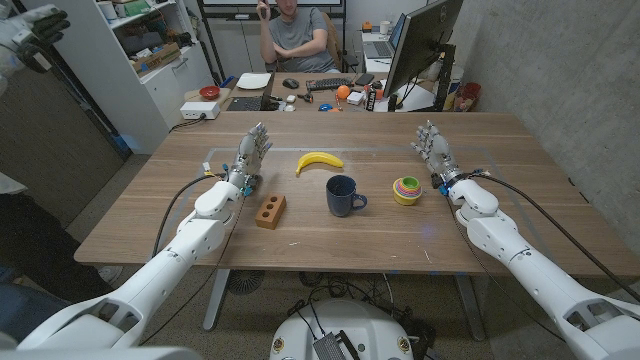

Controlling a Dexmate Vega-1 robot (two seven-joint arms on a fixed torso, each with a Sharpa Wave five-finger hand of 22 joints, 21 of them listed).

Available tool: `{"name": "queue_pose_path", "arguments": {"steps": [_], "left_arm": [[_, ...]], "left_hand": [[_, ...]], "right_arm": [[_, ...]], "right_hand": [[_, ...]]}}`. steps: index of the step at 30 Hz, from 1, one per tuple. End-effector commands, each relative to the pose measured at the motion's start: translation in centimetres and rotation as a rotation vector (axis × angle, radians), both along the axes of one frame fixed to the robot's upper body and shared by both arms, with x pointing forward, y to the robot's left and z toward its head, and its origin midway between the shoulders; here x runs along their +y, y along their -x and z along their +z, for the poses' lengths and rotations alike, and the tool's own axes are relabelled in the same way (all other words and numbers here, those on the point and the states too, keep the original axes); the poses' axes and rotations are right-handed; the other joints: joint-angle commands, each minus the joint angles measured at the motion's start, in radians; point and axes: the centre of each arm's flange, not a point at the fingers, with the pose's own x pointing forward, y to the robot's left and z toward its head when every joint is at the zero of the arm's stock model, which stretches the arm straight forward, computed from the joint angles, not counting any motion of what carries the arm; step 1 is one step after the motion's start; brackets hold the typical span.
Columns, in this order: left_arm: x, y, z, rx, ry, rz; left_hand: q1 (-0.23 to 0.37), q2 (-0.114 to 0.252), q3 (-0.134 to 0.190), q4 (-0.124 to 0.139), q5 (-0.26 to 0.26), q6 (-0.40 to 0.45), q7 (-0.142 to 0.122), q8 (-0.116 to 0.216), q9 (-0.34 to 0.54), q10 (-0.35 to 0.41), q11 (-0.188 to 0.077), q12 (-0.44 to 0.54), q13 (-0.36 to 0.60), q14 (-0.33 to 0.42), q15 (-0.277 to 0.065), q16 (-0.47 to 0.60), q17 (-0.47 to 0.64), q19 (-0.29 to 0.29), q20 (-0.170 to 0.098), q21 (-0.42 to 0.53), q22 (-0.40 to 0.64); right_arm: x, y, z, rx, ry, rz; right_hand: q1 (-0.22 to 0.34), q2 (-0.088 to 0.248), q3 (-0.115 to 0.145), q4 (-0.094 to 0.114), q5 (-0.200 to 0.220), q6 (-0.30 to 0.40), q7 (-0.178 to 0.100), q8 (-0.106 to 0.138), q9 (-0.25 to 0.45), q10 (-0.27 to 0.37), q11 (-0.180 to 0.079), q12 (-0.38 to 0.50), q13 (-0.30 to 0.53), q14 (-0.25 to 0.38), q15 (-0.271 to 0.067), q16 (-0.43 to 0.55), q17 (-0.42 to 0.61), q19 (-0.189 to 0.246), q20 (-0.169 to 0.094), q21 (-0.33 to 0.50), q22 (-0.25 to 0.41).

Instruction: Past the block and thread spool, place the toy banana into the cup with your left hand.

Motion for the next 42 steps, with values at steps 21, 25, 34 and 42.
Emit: {"name": "queue_pose_path", "arguments": {"steps": [21,25,34,42], "left_arm": [[-1.2,0.2,4.8,-0.038,-0.177,-0.003],[-1.2,0.3,5.4,-0.046,-0.164,-0.020],[-1.0,1.3,7.3,-0.120,-0.308,0.087],[-0.6,2.1,10.4,-0.213,-0.543,0.315]], "left_hand": [[0.035,0.044,-0.016,-0.052,-0.015,-0.012,-0.010,0.008,0.001,-0.037,0.001,0.009,0.005,-0.074,0.060,0.004,-0.003,0.026,0.089,0.012,-0.001],[0.050,0.017,-0.024,-0.075,-0.023,-0.031,-0.025,0.002,0.001,-0.050,0.001,0.003,0.005,-0.082,0.060,0.000,-0.004,0.018,0.096,0.006,-0.002],[0.066,-0.030,-0.043,-0.105,-0.031,-0.038,-0.043,0.004,0.001,-0.054,-0.001,0.003,0.006,-0.088,0.068,-0.001,-0.003,0.014,0.106,0.001,-0.003],[0.086,-0.049,-0.049,-0.129,-0.034,-0.039,-0.064,0.008,0.002,-0.063,-0.001,0.002,0.006,-0.094,0.073,-0.001,-0.003,0.017,0.115,-0.001,-0.003]], "right_arm": [[-0.8,0.5,-1.2,0.003,-0.049,0.026],[-0.5,0.4,-1.3,0.001,-0.068,0.032],[0.0,-0.3,-2.0,0.011,-0.064,0.090],[-0.4,0.0,-2.2,0.010,-0.063,0.096]], "right_hand": [[-0.009,0.010,-0.004,0.000,0.010,-0.011,0.002,0.005,0.004,-0.006,0.007,0.008,0.002,-0.004,-0.002,0.008,0.005,0.010,-0.020,0.006,0.004],[-0.010,0.010,-0.005,-0.001,0.011,-0.012,0.002,0.005,0.004,-0.006,0.009,0.009,0.002,-0.004,-0.001,0.008,0.004,0.010,-0.019,0.007,0.004],[-0.011,0.010,-0.007,-0.003,0.013,-0.011,0.002,0.006,0.004,-0.003,0.009,0.010,0.002,-0.003,0.001,0.008,0.004,0.011,-0.016,0.007,0.004],[-0.010,0.009,-0.009,-0.004,0.014,-0.012,0.003,0.007,0.004,-0.004,0.008,0.009,0.002,-0.003,0.001,0.008,0.003,0.011,-0.015,0.007,0.004]]}}
